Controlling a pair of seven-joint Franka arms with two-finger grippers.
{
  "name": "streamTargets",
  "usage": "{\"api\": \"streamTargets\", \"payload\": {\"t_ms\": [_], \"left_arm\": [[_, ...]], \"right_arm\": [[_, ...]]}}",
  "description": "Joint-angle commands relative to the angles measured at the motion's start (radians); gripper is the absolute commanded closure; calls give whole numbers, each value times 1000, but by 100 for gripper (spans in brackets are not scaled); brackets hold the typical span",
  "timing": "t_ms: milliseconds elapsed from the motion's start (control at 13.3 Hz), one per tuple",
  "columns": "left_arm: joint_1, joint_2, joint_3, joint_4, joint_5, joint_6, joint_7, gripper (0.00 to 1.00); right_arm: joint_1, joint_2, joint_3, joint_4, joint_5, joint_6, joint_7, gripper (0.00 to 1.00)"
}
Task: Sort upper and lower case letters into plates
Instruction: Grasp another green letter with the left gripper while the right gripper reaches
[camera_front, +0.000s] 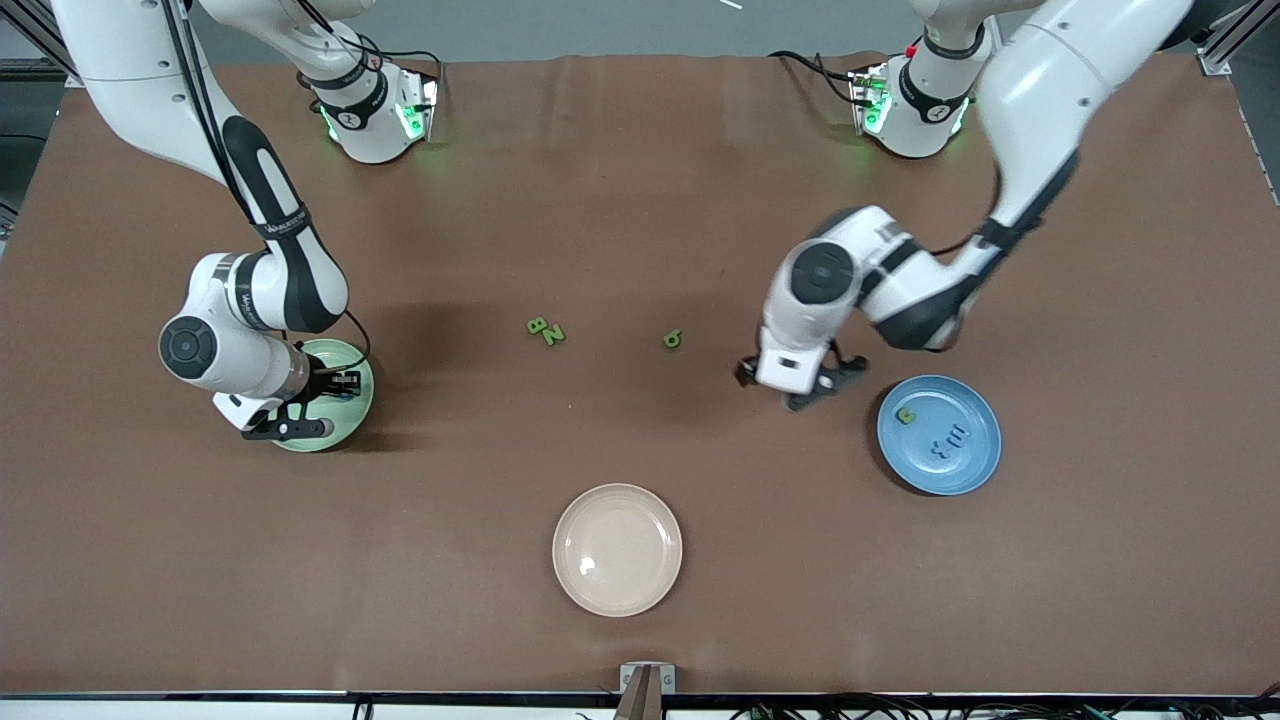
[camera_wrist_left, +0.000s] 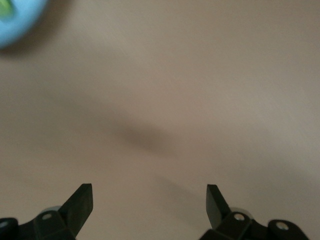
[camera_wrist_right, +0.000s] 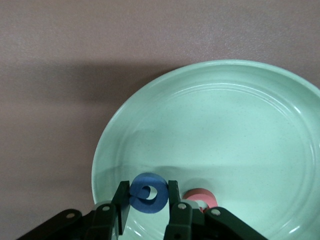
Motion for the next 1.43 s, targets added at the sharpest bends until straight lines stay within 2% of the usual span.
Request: {"api": "streamTargets", "payload": {"t_ms": [0, 452, 527, 603, 678, 904, 1055, 1281, 1356], "left_arm": [[-61, 56, 11, 21, 21, 81, -113, 3], [-337, 85, 208, 29, 39, 191, -312, 12], [-365, 93, 226, 34, 39, 207, -332, 14], [-382, 96, 238, 37, 38, 218, -349, 14], [-391, 99, 241, 47, 39, 220, -365, 15], [-405, 128, 241, 63, 39, 221, -391, 21], [-405, 130, 243, 63, 39, 221, -391, 29], [-405, 137, 243, 63, 38, 221, -391, 45], [-403, 137, 243, 63, 39, 221, -391, 58]], "right_arm": [[-20, 8, 18, 2, -1, 8, -16, 84], [-20, 20, 18, 3, -1, 10, -16, 78], [-19, 20, 18, 3, -1, 8, -16, 62], [-17, 17, 18, 3, -1, -1, -14, 29], [-10, 5, 18, 3, -1, -10, -7, 0], [13, -89, 24, 5, 0, -105, 1, 0], [84, -156, 23, 8, -1, -185, 114, 0], [231, -196, 24, 11, -3, -245, 230, 0], [271, -193, 25, 12, -3, -240, 240, 0]]}}
